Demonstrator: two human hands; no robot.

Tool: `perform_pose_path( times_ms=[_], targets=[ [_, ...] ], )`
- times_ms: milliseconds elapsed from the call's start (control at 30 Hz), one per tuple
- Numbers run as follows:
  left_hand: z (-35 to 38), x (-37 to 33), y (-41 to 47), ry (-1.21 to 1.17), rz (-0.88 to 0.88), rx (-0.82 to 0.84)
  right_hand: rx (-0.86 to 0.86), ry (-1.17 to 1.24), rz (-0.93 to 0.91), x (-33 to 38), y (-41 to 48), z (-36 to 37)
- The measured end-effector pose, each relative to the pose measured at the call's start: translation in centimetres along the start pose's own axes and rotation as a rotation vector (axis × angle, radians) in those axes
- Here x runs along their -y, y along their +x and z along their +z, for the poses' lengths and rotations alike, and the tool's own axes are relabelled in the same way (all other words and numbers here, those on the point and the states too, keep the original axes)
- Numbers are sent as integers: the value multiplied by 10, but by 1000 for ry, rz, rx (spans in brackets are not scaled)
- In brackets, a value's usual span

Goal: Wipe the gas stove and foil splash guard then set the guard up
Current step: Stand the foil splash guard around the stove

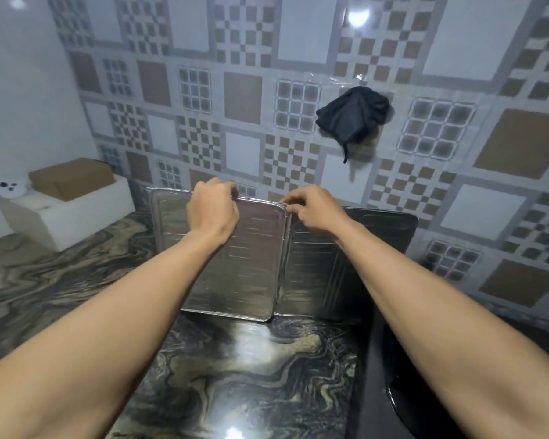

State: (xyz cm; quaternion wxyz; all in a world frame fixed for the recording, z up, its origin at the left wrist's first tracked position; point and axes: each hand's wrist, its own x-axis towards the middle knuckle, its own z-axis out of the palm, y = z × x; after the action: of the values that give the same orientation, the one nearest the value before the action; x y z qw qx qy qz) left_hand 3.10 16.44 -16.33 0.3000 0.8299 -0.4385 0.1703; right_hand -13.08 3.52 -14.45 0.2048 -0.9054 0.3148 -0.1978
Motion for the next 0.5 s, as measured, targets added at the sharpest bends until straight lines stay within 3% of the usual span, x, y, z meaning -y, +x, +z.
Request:
perform_pose_path(
  times_ms=[133, 267, 500],
  targets=[
    [-2, -6, -9, -102, -317, -19, -4, 39, -49, 10, 7, 14],
    [3, -9, -6, -414, -719, 57, 44, 47, -97, 13, 7, 11],
    [15, -18, -7, -629, -783, 171, 142, 56, -126, 8, 9, 1]
  ],
)
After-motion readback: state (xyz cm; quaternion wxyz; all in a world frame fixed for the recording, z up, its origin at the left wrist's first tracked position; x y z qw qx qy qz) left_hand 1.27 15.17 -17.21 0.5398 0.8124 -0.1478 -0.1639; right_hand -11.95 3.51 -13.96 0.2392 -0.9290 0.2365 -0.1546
